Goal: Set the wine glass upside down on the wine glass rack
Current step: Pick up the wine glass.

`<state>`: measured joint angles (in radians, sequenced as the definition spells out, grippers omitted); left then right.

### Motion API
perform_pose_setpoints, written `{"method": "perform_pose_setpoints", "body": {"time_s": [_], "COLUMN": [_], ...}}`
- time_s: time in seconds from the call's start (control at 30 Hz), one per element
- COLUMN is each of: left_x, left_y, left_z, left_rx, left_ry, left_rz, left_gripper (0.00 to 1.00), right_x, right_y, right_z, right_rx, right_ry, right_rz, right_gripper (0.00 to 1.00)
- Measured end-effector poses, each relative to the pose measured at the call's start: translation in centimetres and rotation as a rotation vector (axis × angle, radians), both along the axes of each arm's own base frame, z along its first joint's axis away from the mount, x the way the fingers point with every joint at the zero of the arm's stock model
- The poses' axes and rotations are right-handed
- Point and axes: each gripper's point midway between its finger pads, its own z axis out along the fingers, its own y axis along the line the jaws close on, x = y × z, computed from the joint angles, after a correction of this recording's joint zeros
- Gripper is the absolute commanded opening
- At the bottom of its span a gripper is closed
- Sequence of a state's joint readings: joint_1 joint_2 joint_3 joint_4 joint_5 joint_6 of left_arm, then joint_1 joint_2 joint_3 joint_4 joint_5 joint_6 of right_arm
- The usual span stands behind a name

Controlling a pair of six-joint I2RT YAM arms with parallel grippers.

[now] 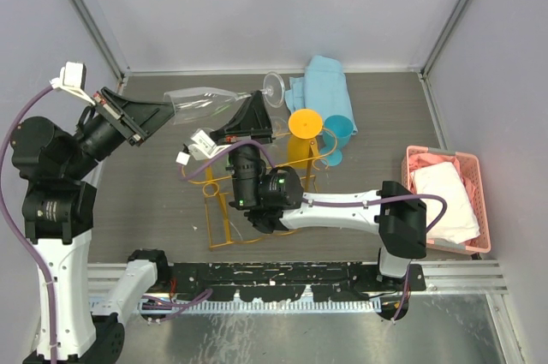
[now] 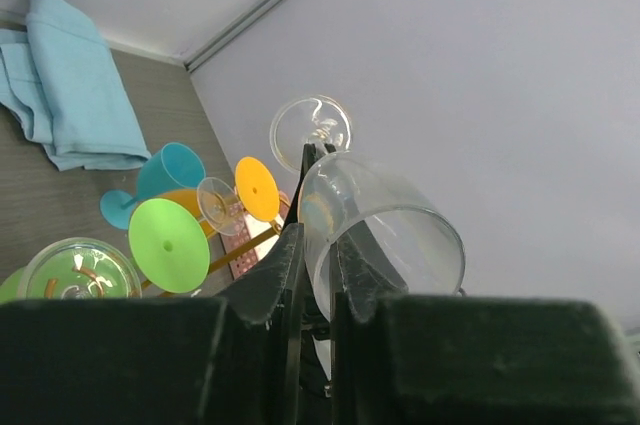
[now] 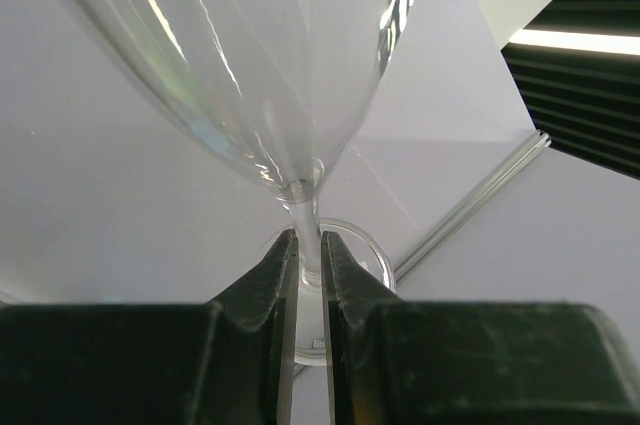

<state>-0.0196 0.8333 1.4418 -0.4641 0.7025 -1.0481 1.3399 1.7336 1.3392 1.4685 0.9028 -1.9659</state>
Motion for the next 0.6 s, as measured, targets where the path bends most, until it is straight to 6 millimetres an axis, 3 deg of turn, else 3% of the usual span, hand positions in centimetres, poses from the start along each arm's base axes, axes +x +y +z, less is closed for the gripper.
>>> {"method": "perform_pose_setpoints", "body": {"time_s": [0.13, 0.33, 0.6], "left_x": [0.01, -0.09, -0.03], "left_y": [0.05, 0.15, 0.36], "left_z": [-0.24, -0.35, -0.44], "left_rx": [0.013, 0.018, 0.030], "left_ry": [-0.002, -0.002, -0.005], "left_rz": [0.004, 0.012, 0.029], "left_gripper": [0.15, 0.01, 0.00], "right_x": [-0.01, -0.10, -0.41], "right_y": [0.02, 0.06, -0.09], "right_z": [0.05, 0.23, 0.84], "right_rx": [-0.002, -0.014, -0.053], "right_ry": [-0.003, -0.012, -0.045], "right_rz": [0.001, -0.003, -0.026], "right_gripper": [0.01, 0.04, 0.15]}}
